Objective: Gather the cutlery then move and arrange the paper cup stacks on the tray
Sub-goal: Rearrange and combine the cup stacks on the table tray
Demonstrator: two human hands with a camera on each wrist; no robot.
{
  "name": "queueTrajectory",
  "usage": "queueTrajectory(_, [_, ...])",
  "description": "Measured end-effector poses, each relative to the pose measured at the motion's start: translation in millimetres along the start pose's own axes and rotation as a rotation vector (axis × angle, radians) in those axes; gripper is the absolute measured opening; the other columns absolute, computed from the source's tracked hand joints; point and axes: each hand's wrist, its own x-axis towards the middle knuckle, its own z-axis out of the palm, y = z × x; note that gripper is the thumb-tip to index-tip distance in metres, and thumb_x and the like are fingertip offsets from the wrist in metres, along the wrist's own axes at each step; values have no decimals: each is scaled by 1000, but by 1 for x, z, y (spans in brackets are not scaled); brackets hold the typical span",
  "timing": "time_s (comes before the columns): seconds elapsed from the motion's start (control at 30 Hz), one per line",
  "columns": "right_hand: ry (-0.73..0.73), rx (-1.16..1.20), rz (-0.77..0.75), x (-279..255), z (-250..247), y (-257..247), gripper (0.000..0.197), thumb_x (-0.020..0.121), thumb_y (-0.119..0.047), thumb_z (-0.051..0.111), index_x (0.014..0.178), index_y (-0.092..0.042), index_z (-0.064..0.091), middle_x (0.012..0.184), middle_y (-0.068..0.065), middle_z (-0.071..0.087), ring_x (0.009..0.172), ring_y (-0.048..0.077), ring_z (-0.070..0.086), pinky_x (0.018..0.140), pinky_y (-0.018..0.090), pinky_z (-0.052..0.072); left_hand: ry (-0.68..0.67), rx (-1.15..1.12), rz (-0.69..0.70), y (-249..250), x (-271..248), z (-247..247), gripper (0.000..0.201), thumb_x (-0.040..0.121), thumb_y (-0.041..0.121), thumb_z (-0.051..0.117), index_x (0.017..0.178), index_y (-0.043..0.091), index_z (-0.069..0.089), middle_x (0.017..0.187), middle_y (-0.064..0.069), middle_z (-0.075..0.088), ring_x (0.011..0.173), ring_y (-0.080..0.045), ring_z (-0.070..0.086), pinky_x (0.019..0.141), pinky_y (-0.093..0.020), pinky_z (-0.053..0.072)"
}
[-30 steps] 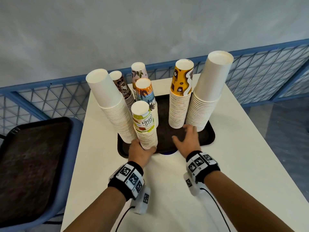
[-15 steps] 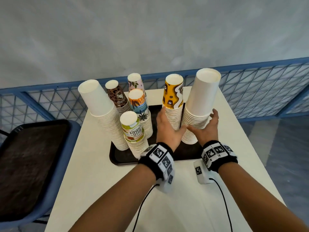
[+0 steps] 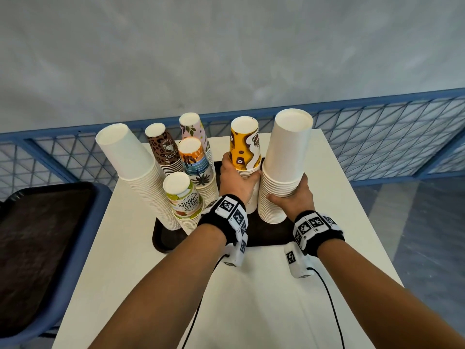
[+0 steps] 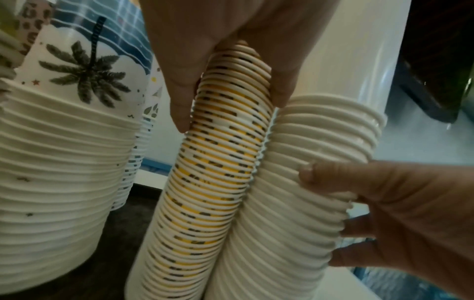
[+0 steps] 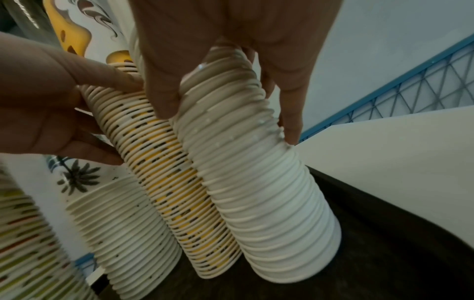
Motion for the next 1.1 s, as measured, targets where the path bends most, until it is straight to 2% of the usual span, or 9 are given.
queueTrajectory(0.1, [-52,6,-1,-10,0,-1,95,57,-16,84,136,-19,32,135,6,50,123,26,48,99,33,41,53,-4,11,-9,-8,-7,82,64,27,80,132,13,37,126,-9,54,116,-23,54,101,-40,44])
queueTrajectory(0.27, [-118,44,-3,-27,4,-7,93,58,-11,84,136,-20,34,133,3,52,119,19,49,94,26,37,70,-9,17,-25,-24,-22,87,65,27,79,135,13,31,131,-9,51,120,-24,52,103,-42,43])
queueTrajectory(0.33, [-129,57,-6,-31,5,-10,91,59,-9,83,136,-18,34,132,3,52,116,17,48,93,25,36,66,-10,12,-24,-26,-27,86,66,24,79,136,13,31,132,-9,52,120,-24,52,104,-37,42])
queueTrajectory(0.43, [-137,55,-8,-32,5,-11,93,59,-11,83,136,-19,33,134,3,51,122,22,48,95,26,36,50,-15,29,-20,-30,-32,84,68,20,79,137,12,32,132,-6,53,120,-20,52,100,-25,38])
queueTrajectory(0.57, [-154,57,-5,-31,6,-8,95,59,-12,83,138,-20,30,133,4,51,122,23,48,96,26,37,30,-13,36,-21,-36,-34,77,71,18,77,135,15,34,132,-3,54,121,-18,51,95,-19,34])
queueTrajectory(0.67, [-153,67,8,-31,10,-7,99,58,-14,84,139,-23,28,132,2,53,121,23,49,95,28,39,81,-13,23,-27,-35,-31,78,71,19,77,137,14,35,133,-5,54,122,-21,51,99,-23,35])
queueTrajectory(0.83, [-226,68,-13,-34,18,-8,100,57,-15,85,139,-25,29,132,1,53,121,21,49,96,28,38,191,-7,-7,-35,-35,-31,82,71,26,76,138,10,33,136,-11,50,126,-26,47,108,-38,38])
queueTrajectory(1.0, [-223,82,-25,-36,17,-9,100,57,-13,85,139,-25,29,133,1,51,122,19,48,97,28,38,164,-6,2,-37,-35,-34,85,71,28,77,140,12,30,138,-9,49,127,-26,46,108,-38,37])
queueTrajectory(1.1, [-241,57,-8,-37,14,-9,102,55,-13,85,139,-26,29,132,0,52,121,19,49,99,30,39,111,-49,-47,-40,-36,-34,88,73,29,75,143,16,23,140,-7,47,128,-26,46,108,-36,37])
